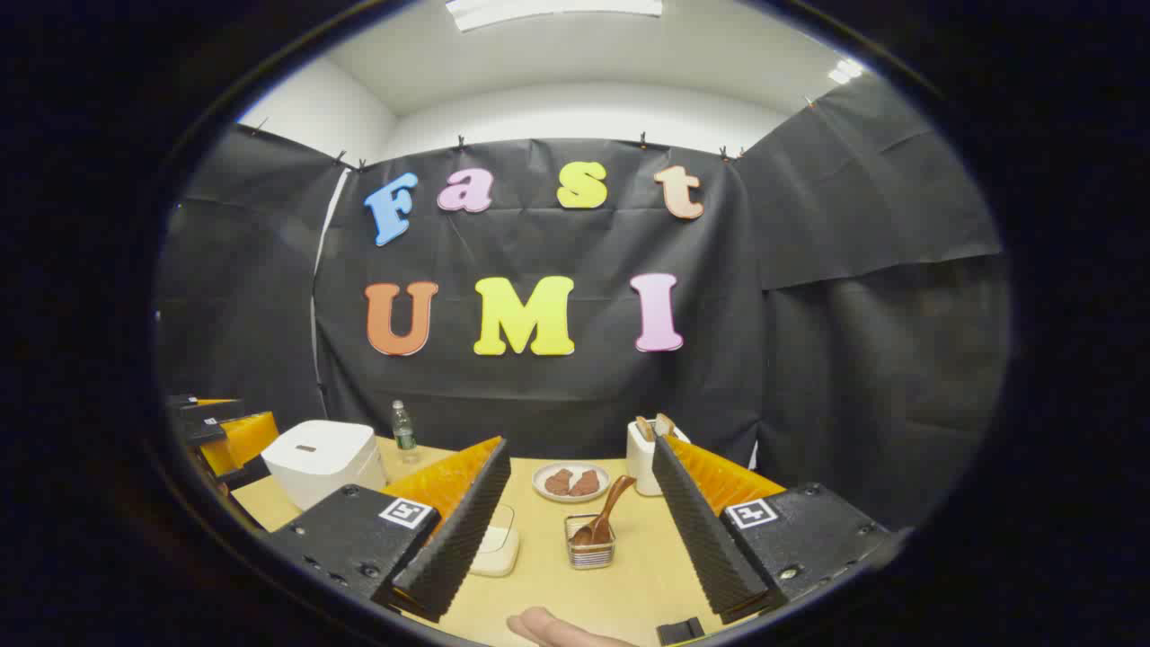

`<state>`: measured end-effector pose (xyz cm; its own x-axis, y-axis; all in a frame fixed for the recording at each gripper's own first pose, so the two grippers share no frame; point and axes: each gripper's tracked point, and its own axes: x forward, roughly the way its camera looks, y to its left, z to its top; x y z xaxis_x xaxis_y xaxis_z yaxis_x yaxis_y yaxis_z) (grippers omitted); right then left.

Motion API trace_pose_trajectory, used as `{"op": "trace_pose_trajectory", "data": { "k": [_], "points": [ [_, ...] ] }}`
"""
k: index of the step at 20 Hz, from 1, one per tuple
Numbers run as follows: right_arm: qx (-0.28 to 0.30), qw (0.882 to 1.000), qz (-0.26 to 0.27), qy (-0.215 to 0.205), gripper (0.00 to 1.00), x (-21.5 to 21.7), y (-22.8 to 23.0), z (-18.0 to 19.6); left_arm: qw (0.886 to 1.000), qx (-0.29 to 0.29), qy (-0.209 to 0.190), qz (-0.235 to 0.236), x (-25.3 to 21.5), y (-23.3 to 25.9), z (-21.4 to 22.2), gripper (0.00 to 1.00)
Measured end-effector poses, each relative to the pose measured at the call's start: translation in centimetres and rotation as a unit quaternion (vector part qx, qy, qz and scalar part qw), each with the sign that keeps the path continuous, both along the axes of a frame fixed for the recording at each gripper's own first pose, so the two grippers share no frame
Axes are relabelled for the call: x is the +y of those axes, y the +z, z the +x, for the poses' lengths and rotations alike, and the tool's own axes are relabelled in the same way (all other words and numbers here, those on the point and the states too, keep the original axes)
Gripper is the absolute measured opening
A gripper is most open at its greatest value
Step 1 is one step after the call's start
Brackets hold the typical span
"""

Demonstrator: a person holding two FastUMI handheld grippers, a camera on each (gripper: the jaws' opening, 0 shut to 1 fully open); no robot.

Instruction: Close the left gripper, press the button to open the rice cooker; take a wooden spoon from the chopstick holder with the right hand, scoop a spoonful of rice and pour it into the rice cooker, then put the wooden spoon back into the chopstick holder.

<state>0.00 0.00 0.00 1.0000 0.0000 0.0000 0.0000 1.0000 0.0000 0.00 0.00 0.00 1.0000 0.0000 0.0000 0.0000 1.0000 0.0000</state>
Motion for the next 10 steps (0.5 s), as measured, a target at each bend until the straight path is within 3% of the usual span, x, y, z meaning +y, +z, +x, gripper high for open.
{"op": "trace_pose_trajectory", "data": {
  "k": [10],
  "points": [
    [-0.035,0.998,-0.039,-0.017,1.0,-0.5,0.4,-0.8,0.999,0.016,-0.014,0.039,-1.1,-1.5,0.0,0.95]
  ]
}}
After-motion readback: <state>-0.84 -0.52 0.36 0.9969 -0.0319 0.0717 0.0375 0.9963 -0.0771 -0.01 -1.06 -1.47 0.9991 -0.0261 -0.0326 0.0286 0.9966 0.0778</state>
